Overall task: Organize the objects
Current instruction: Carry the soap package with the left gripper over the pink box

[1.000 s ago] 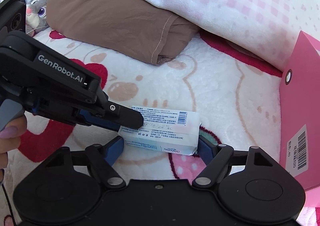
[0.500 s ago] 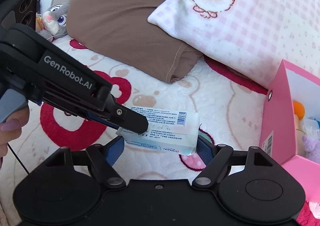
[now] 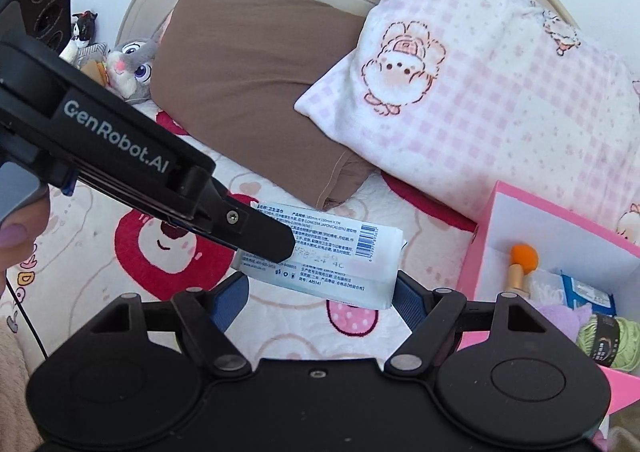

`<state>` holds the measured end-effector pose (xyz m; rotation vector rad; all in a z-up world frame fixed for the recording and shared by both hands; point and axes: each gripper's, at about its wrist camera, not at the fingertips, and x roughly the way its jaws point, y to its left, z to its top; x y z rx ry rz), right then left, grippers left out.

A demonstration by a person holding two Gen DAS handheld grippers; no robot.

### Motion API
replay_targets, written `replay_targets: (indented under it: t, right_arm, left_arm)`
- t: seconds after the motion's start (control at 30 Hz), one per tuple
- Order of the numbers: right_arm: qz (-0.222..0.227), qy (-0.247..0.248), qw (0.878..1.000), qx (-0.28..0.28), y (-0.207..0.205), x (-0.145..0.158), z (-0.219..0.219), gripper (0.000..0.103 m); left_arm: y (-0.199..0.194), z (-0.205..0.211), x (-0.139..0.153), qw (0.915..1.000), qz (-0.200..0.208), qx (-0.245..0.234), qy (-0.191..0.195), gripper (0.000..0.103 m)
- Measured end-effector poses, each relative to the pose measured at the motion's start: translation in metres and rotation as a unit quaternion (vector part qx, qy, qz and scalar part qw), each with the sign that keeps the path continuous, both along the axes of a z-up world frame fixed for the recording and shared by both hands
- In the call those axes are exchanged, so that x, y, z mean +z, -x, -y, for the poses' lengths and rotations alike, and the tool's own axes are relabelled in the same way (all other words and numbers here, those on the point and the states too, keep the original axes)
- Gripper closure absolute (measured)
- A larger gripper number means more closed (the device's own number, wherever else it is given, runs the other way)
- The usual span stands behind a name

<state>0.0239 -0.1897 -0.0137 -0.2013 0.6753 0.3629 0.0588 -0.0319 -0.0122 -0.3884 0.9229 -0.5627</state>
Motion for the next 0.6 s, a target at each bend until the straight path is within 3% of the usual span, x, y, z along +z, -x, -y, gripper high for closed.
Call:
replay_targets:
  t: [0.23, 0.6]
  right_arm:
    - [0.026, 0.027, 0.999, -0.019, -0.001, 0.027, 0.032, 0.022]
    - [0.015, 0.037, 0.997, -0.069, -0.031, 0.045, 0.095, 0.021]
  left_arm:
    - [-0.009, 0.043, 0.026, 0.9991, 0.032, -0.027, -0.007, 0.080]
    - [-0.053, 0.118, 0.032, 0.9972, 0.020, -0.072, 0.009, 0.080]
